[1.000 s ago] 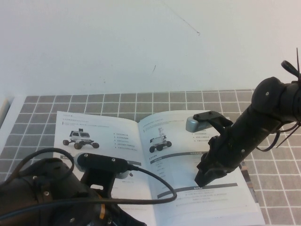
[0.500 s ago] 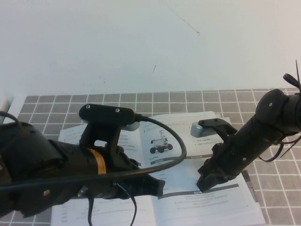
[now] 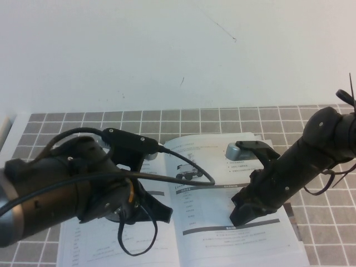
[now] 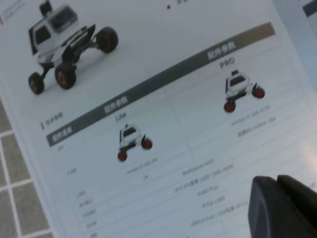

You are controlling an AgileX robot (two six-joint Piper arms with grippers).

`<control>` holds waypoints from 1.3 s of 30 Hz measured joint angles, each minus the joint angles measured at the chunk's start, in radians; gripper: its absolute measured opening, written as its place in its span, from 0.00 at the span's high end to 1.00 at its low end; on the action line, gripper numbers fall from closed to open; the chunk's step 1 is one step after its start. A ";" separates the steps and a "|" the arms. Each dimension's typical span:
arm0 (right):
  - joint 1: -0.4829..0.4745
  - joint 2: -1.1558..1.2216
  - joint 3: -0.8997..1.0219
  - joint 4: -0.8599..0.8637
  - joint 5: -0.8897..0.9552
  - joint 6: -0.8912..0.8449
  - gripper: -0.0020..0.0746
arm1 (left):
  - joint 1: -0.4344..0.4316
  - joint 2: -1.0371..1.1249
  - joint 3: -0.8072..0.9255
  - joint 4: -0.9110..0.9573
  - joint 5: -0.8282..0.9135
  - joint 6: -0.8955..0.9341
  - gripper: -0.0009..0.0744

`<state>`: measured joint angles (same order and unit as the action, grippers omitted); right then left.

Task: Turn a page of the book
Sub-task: Open the closed book

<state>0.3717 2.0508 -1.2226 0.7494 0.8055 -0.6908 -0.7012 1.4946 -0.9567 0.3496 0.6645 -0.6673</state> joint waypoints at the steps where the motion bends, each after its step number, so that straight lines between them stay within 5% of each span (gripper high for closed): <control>1: 0.000 0.000 0.002 0.007 0.000 0.000 0.85 | 0.000 0.016 0.000 0.013 -0.022 -0.014 0.99; 8: 0.000 0.002 0.005 0.018 -0.002 0.000 0.85 | 0.000 0.137 0.000 0.116 -0.143 -0.148 0.99; 21: 0.006 -0.017 0.010 0.012 -0.008 0.024 0.85 | 0.000 0.277 -0.009 0.147 -0.105 -0.286 0.99; 32: 0.011 -0.385 0.017 -0.191 -0.094 0.034 0.86 | 0.000 -0.170 0.008 0.169 -0.089 -0.304 0.99; 39: 0.011 -0.663 0.040 -0.299 -0.114 0.091 0.86 | -0.029 -0.524 0.177 0.234 -0.070 -0.196 0.99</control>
<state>0.3824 1.3881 -1.1830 0.4508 0.6918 -0.5999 -0.7306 0.9707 -0.7797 0.5833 0.5946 -0.8634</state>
